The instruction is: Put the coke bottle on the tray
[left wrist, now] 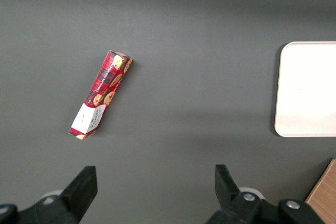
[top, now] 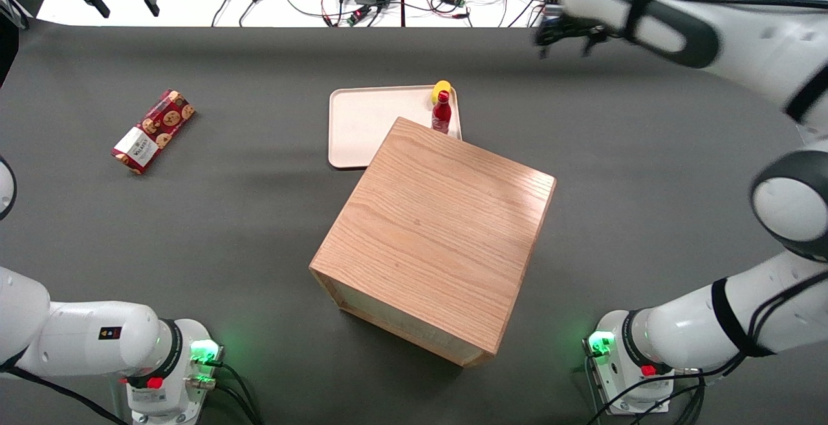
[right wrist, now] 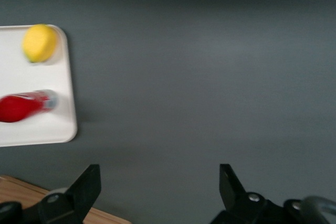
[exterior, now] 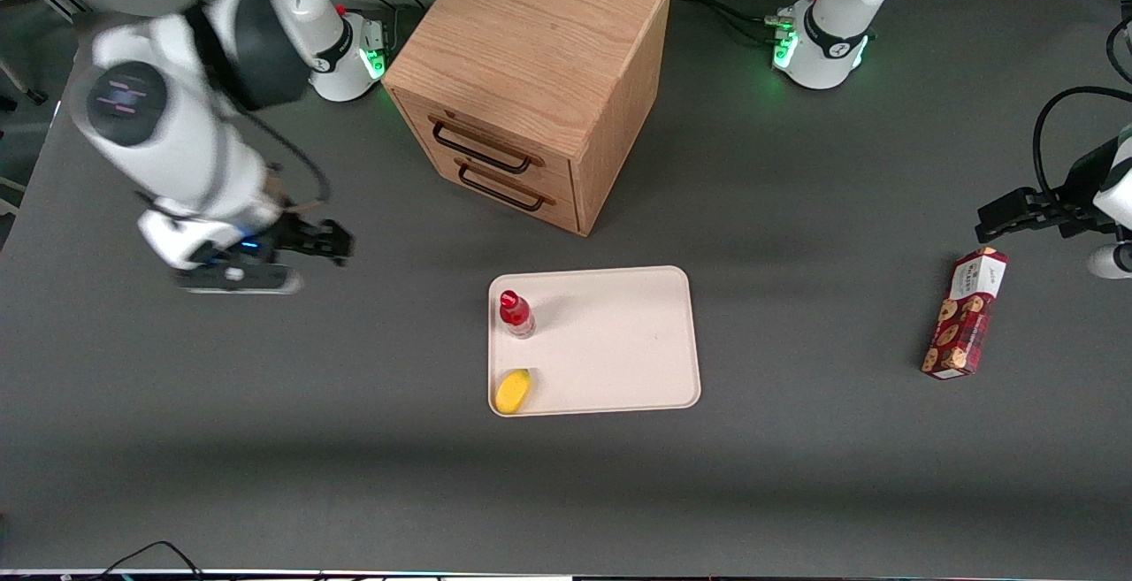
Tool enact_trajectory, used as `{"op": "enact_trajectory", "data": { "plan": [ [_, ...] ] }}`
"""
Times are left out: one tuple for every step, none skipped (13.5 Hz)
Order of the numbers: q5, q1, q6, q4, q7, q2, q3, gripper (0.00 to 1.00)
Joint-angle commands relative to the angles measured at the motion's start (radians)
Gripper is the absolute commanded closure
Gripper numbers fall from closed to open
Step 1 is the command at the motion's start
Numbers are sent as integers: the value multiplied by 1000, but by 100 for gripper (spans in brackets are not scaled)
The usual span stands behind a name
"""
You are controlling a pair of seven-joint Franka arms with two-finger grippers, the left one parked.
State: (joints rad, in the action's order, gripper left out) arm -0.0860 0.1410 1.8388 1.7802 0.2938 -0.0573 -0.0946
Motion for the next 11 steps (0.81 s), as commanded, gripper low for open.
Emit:
{"op": "enact_trajectory", "data": {
  "plan": [
    [40, -4, 8, 181, -134, 213, 125, 0],
    [40, -4, 8, 226, -180, 275, 166, 0],
    [40, -4, 7, 249, -212, 316, 208, 0],
    [42, -4, -1, 254, -226, 339, 234, 0],
    [45, -4, -6, 249, -228, 347, 242, 0],
    [52, -6, -6, 249, -228, 347, 243, 0],
    [60, -9, -6, 249, -226, 344, 242, 0],
    [61, -9, -6, 248, -225, 343, 242, 0],
    [61, -9, -6, 237, -226, 338, 242, 0],
    [63, -9, -6, 222, -226, 337, 242, 0],
    [63, -11, -6, 217, -226, 333, 242, 0]
  ]
}}
